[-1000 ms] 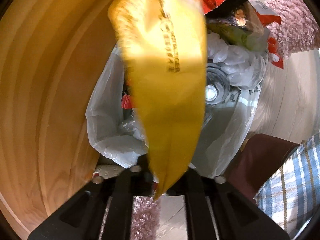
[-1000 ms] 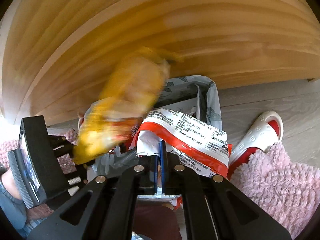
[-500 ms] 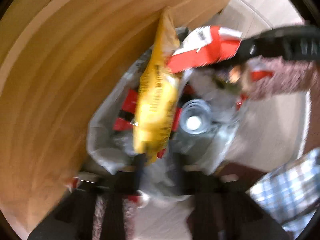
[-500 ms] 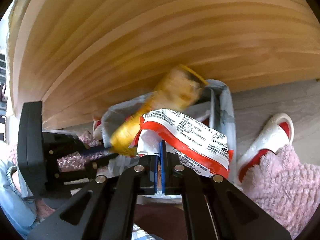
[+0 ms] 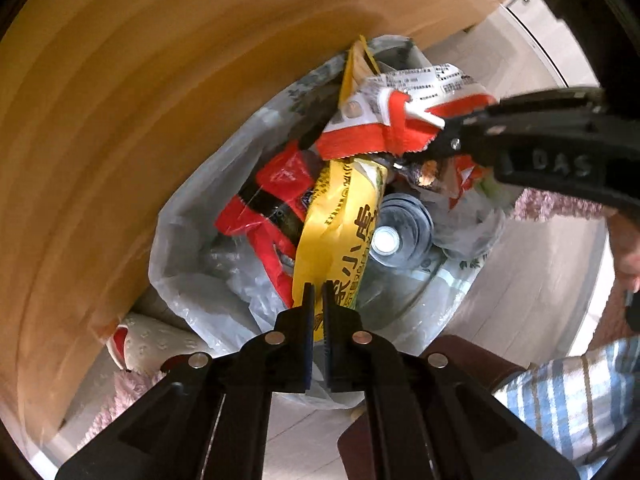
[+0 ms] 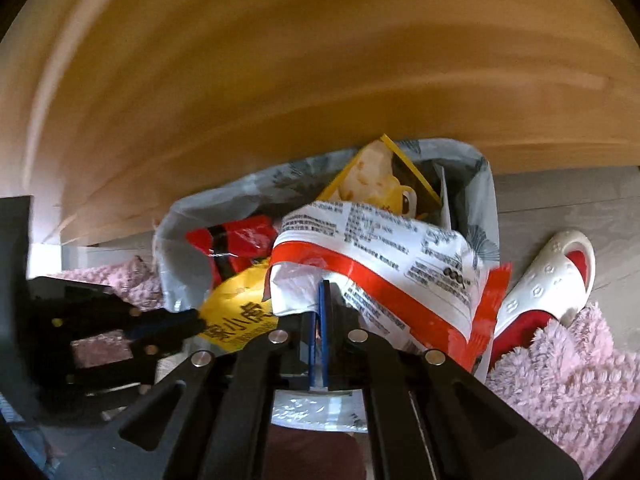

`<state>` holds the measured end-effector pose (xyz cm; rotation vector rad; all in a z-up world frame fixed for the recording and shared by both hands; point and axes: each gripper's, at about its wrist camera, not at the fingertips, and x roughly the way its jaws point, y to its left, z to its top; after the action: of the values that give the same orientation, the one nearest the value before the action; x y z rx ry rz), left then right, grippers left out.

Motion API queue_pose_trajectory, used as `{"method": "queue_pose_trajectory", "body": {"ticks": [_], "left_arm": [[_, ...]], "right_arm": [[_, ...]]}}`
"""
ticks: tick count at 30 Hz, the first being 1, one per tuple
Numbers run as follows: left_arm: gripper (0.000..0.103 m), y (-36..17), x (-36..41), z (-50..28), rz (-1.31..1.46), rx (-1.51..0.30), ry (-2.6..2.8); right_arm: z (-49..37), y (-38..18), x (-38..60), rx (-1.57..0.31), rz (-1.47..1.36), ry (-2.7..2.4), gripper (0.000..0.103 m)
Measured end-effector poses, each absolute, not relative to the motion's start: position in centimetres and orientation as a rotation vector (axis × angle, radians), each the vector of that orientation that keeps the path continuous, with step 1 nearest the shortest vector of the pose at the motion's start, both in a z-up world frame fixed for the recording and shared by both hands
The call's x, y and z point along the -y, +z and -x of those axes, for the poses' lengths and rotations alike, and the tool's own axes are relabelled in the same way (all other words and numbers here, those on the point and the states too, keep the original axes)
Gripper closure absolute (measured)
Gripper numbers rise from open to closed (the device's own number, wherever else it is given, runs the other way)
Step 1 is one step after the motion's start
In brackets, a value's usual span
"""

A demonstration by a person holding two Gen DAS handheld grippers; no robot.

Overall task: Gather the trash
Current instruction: 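Open the right tool to drop the red-and-white wrapper into the bag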

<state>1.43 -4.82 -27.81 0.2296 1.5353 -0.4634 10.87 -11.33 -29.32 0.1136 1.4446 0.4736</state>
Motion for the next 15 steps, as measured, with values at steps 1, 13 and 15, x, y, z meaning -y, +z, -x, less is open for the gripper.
{"method": "queue_pose_trajectory", "body": {"ticks": [1,13,15], "left_arm": [[0.102,-27.9,4.6,-1.4,-0.215,-1.533,-0.462],[0.102,-28.6,3.8,-0.8,-0.167,-1.531,-0.384],[0.102,-28.6,3.6,-0.8,-0.158,-1.536,-0.371]], "right_arm": [[-10.9,-29.6,11.2,-1.448,-0.099,0.466,0.102],[-10.6,-32.0,10.7,-1.463,0.012,0.419,0.102],[-10.5,-32.2,10.6,-1.469,0.015,0.417,0.102]]}}
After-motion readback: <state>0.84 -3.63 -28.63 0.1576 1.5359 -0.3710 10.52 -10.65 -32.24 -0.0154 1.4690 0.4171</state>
